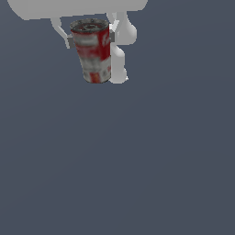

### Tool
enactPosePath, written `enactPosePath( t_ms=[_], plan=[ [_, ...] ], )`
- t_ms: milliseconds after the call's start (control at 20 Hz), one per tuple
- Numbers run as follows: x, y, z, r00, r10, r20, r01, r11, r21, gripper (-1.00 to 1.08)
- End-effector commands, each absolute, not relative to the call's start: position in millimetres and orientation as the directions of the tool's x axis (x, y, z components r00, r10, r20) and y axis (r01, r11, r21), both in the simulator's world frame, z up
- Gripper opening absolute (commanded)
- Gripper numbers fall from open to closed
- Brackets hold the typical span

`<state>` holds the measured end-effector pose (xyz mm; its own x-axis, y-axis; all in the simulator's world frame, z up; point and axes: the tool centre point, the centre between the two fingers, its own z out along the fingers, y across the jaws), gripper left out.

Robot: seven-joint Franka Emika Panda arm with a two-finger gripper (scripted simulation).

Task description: Pick up the object and move it to a goal position.

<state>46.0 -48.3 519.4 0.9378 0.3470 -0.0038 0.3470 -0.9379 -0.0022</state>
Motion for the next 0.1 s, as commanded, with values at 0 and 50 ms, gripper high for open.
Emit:
enactPosePath(
  t_ms=[0,50],
  plan=[
    [46.0,-48.4,522.8,0.938,0.347,0.0,0.347,-0.938,0.0,-1.0],
    [46.0,-48.4,522.8,0.938,0.347,0.0,0.347,-0.938,0.0,-1.0]
  ],
)
